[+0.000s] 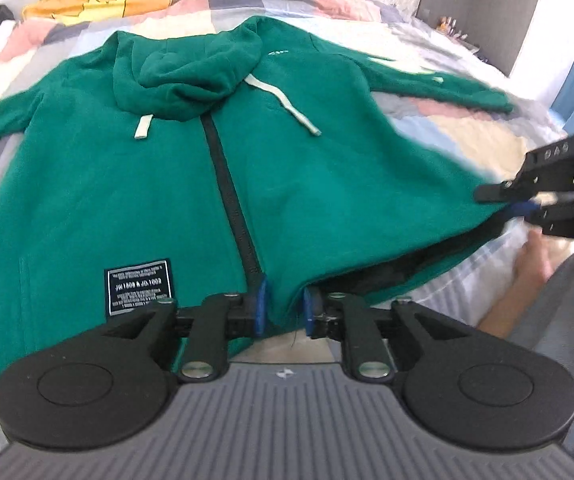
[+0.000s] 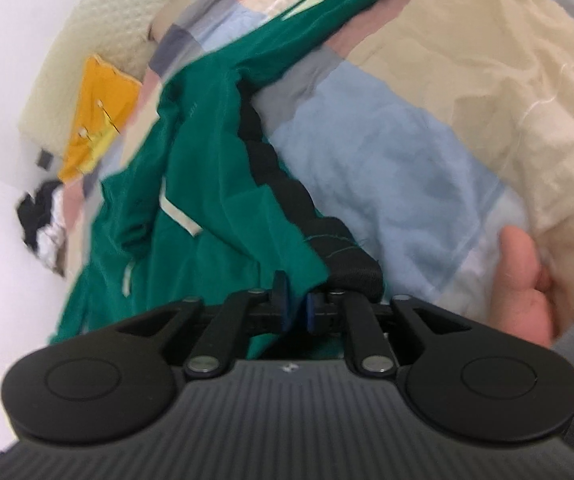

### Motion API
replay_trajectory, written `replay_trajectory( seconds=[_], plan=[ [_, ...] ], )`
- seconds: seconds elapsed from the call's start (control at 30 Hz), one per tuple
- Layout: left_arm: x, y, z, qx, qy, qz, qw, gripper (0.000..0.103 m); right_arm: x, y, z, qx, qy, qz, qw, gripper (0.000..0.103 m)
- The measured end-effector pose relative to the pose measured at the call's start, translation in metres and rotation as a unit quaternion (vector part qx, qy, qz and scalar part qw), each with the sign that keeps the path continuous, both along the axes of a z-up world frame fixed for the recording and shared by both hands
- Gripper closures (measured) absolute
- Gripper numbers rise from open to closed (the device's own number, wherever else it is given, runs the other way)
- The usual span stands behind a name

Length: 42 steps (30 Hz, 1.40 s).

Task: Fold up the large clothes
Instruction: 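Pull the hem flat with both grippers and open them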

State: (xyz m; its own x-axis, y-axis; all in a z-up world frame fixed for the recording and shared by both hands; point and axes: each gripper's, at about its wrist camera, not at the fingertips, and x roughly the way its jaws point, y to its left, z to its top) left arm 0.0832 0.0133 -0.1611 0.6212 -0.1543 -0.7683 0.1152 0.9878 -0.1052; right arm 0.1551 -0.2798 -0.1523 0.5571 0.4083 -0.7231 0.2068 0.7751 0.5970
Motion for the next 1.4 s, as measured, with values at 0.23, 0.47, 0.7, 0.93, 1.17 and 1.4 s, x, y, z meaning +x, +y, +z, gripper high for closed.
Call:
replay_trajectory(
  seconds=[0.23,0.47,0.7,0.93,1.17,1.4],
  plan=[
    [-0.026,0.038,0.029,-0.077,-0.007,0.015,0.9969,0.059,-0.022,0.008,0.025,-0.016,-0.039,0.082,0.996,0.063],
    [-0.006,0.071,0.049,-0.104,-0.019,0.071,0.9919,0.059,0.003,0.050,0.027,-0.042,-0.079,0.132,0.987,0.063],
    [0.045,0.057,0.044,-0.132,-0.018,0.090,0.9871,0.059,0.050,0.092,0.014,-0.156,-0.121,0.174,0.965,0.063],
    [0.101,0.031,0.015,-0.096,-0.026,0.091,0.9909,0.059,0.080,0.086,-0.005,-0.193,-0.132,0.177,0.956,0.066],
    [0.121,0.034,-0.030,-0.054,-0.029,0.108,0.9923,0.059,0.097,0.082,-0.041,-0.238,-0.088,0.181,0.950,0.067],
    [0.125,0.033,-0.054,-0.021,0.008,0.105,0.9942,0.059,0.101,0.081,-0.050,-0.235,-0.078,0.172,0.954,0.067]
  ],
)
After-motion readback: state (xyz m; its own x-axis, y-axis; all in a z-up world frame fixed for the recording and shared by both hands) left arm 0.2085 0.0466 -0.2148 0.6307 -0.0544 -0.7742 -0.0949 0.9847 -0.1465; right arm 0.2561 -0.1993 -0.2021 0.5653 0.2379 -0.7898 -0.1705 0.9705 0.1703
